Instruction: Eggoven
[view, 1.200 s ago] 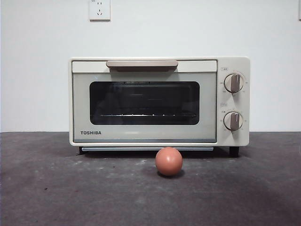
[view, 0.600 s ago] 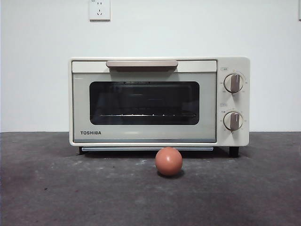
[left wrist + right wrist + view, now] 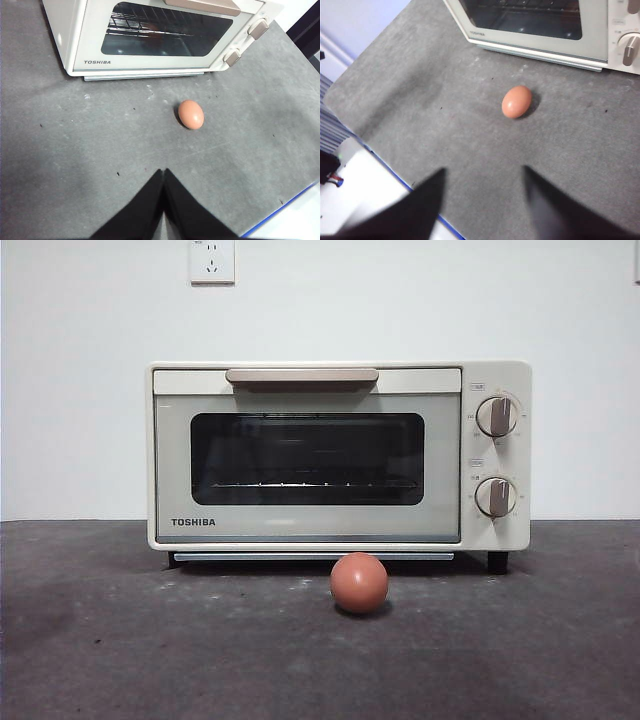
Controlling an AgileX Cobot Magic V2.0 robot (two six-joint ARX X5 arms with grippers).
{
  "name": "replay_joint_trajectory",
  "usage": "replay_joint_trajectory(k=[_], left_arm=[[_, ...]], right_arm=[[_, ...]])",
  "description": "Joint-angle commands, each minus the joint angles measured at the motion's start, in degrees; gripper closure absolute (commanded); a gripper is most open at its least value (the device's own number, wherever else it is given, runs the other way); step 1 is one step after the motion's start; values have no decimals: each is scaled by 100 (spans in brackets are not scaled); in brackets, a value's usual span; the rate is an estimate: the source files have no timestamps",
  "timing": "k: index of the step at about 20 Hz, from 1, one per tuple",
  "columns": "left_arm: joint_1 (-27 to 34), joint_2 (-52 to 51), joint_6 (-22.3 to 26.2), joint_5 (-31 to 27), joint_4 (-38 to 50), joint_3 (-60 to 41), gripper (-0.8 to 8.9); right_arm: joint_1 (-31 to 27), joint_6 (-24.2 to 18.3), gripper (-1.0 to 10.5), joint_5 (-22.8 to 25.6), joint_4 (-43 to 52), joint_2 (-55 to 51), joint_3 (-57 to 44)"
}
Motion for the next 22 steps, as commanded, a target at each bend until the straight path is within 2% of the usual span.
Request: replay_joint_trajectory(k=[1,5,8,16,20,22], left_arm=[[-11,28,114,33,44,96,806],[-11,28,109,33,44,96,806],[-11,28,109,31,46,96,806],[-11,28,87,33,44,96,806],[-26,28,85,31,44,96,806],[-76,28,85,31,44,96,806]], right_arm=[[26,280,596,15,59,109,103],[208,704,597,15,341,474,103],[625,1154,597,199,960,957,105],[2549,2186,598,2411,2583,3230,236],[2944,2286,598,3014,2730,4507,776],[3029,2284,598,3156,2721,5095,1132]])
